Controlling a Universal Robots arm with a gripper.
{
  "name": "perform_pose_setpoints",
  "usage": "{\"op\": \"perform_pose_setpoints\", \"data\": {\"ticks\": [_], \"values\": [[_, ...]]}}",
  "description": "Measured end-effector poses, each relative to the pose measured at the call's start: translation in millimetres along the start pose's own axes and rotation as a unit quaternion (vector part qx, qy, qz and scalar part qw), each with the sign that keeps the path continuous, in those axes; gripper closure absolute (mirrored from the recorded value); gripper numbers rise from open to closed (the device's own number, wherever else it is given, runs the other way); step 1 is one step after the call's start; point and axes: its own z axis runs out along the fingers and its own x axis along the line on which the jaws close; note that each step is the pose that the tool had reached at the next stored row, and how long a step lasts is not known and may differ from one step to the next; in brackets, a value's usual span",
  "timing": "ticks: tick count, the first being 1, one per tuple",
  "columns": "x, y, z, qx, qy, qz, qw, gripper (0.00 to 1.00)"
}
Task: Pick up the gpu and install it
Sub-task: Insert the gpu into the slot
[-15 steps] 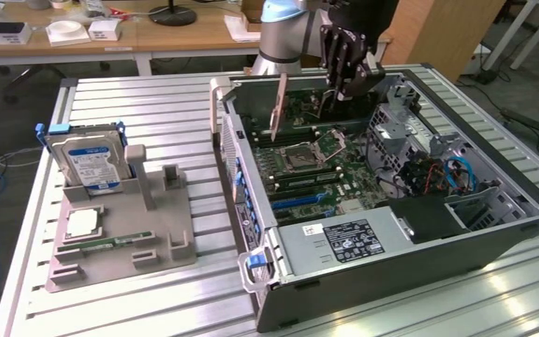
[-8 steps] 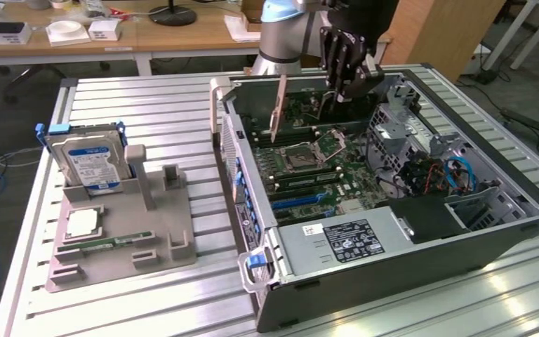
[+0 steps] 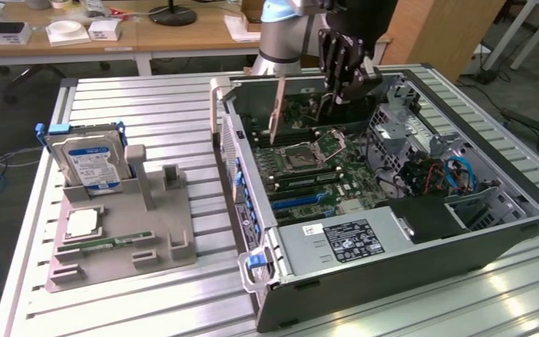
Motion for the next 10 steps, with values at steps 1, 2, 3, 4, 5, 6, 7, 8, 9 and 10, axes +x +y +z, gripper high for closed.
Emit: {"op": "perform_pose_setpoints", "data": {"ticks": [1,2,3,4,5,6,7,8,9,10], "values": [[0.0,0.4,0.2,0.0000,0.0000,0.000,1.0000,0.74],[0.0,1.0,0.5,0.0000,-0.0001,0.000,1.0000,0.74],[0.0,1.6,0.7,0.0001,-0.0001,0.000,1.0000,0.74],[0.0,2.2,0.9,0.0001,-0.0001,0.000,1.0000,0.74],[0.0,2.7,1.2,0.0001,-0.0001,0.000,1.0000,0.74],[0.0,3.2,1.5,0.0001,-0.0001,0.000,1.0000,0.74],[0.0,3.7,1.8,0.0001,-0.0001,0.000,1.0000,0.74],[0.0,4.1,2.2,0.0001,-0.0001,0.000,1.0000,0.74],[0.0,4.5,2.5,0.0001,-0.0001,0.000,1.0000,0.74],[0.0,5.0,2.9,0.0001,-0.0001,0.000,1.0000,0.74]]}}
